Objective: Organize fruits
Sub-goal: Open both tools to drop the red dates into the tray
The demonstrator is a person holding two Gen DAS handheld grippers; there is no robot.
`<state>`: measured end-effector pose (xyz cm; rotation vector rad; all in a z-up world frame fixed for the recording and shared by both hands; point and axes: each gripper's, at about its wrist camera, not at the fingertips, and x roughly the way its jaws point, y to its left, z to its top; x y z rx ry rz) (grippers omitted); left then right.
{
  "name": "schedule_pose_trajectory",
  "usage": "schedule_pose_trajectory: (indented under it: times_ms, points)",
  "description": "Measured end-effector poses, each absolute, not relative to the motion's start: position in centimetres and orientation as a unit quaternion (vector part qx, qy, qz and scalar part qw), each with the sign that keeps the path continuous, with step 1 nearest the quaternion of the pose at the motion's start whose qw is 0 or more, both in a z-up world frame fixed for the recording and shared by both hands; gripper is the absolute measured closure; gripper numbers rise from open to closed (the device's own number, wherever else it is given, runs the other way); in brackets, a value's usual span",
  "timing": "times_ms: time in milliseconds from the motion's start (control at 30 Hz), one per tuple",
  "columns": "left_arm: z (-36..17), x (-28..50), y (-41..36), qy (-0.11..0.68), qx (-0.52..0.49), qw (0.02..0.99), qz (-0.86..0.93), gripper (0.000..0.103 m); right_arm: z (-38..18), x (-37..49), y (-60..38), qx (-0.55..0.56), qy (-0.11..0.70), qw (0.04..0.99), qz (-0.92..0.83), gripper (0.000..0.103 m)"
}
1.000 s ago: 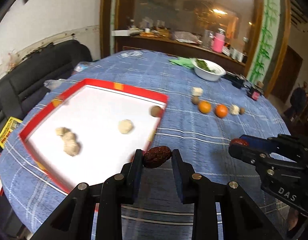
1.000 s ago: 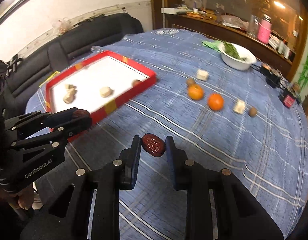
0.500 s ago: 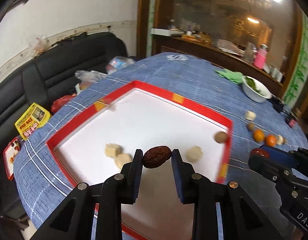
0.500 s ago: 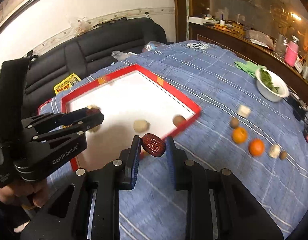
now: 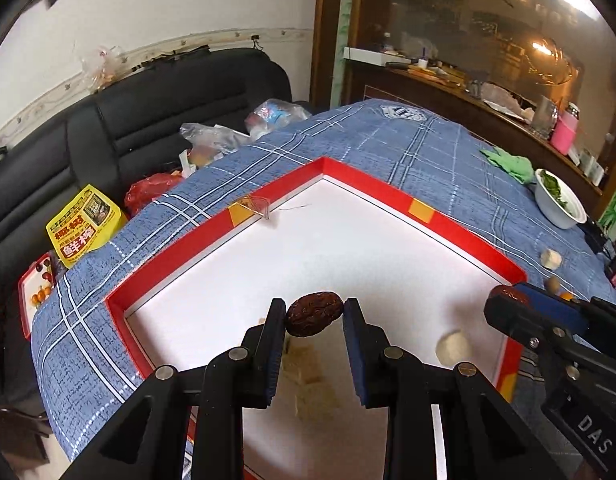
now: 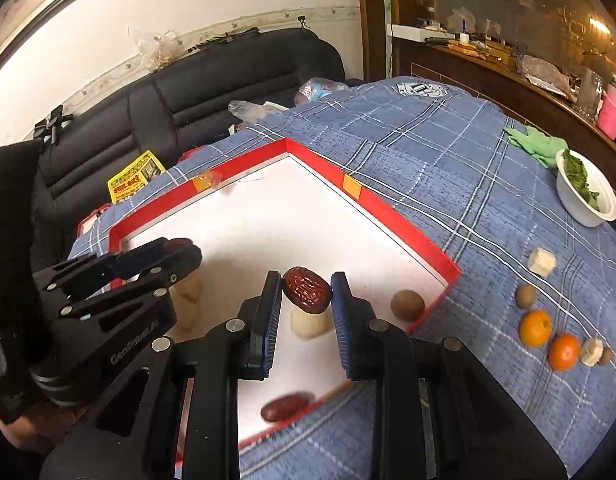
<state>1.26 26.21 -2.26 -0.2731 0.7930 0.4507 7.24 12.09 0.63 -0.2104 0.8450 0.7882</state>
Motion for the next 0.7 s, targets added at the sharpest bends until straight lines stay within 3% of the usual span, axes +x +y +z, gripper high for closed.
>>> schedule_pose_trajectory:
  times_ms: [500, 633, 700]
  points:
    - [-3.9, 4.2, 25.5, 0.417, -0.114, 0.882, 0.188, 0.075, -2.2, 11.1, 14.1, -0.08, 0.423, 0.835, 0.343, 0.078]
    - [-4.9, 4.7, 25.3, 0.451, -0.101, 0.861, 0.21, 0.044, -3.2, 11.7, 14.6, -0.094, 0.442, 0.827, 0.335, 0.078]
    - [-4.6, 4.1, 25.3, 0.446, -0.109, 0.861, 0.22, 0.04, -3.2, 11.5, 14.3, -0.1, 0.445, 0.826, 0.33, 0.073]
